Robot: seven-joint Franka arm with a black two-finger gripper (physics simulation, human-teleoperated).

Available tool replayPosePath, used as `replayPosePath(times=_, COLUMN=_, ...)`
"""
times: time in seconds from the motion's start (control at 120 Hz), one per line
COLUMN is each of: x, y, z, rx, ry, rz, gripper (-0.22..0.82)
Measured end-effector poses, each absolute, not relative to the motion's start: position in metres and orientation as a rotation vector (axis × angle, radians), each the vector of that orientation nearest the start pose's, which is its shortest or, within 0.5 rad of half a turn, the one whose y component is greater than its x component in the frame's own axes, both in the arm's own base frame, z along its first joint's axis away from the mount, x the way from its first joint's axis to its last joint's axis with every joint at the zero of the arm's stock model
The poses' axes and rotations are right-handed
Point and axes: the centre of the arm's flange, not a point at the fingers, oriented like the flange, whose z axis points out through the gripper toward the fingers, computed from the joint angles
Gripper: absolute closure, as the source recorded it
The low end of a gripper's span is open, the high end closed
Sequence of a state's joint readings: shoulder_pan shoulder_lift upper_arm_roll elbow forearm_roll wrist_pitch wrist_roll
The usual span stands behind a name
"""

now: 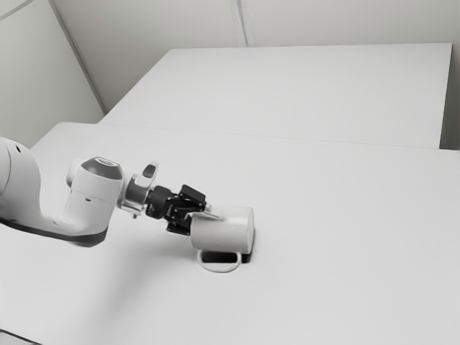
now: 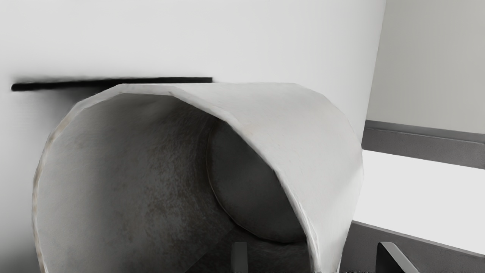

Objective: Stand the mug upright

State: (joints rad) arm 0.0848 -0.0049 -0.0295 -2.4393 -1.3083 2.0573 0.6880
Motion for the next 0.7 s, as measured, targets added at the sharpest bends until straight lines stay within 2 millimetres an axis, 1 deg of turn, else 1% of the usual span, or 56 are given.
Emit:
replayPosePath(times=0.05, x=0.468, y=-0.027, z=0.307, rx=2.070, ry=0.264, rz=0.099, gripper=0.43)
replayPosePath(times=0.108, x=0.468, y=-0.028, z=0.308, rx=2.060, ry=0.234, rz=0.117, gripper=0.53)
replayPosePath(times=0.175, x=0.469, y=-0.029, z=0.310, rx=2.056, ry=0.201, rz=0.137, gripper=0.61)
replayPosePath(times=0.217, x=0.469, y=-0.030, z=0.311, rx=2.055, ry=0.182, rz=0.151, gripper=0.64)
replayPosePath(times=0.267, x=0.469, y=-0.030, z=0.314, rx=2.056, ry=0.156, rz=0.169, gripper=0.68)
replayPosePath(times=0.4, x=0.470, y=-0.032, z=0.328, rx=2.062, ry=0.084, rz=0.233, gripper=0.74)
replayPosePath(times=0.6, x=0.469, y=-0.051, z=0.353, rx=2.072, ry=-0.046, rz=0.307, gripper=0.77)
replayPosePath(times=0.7, x=0.472, y=-0.057, z=0.371, rx=2.090, ry=-0.120, rz=0.352, gripper=0.77)
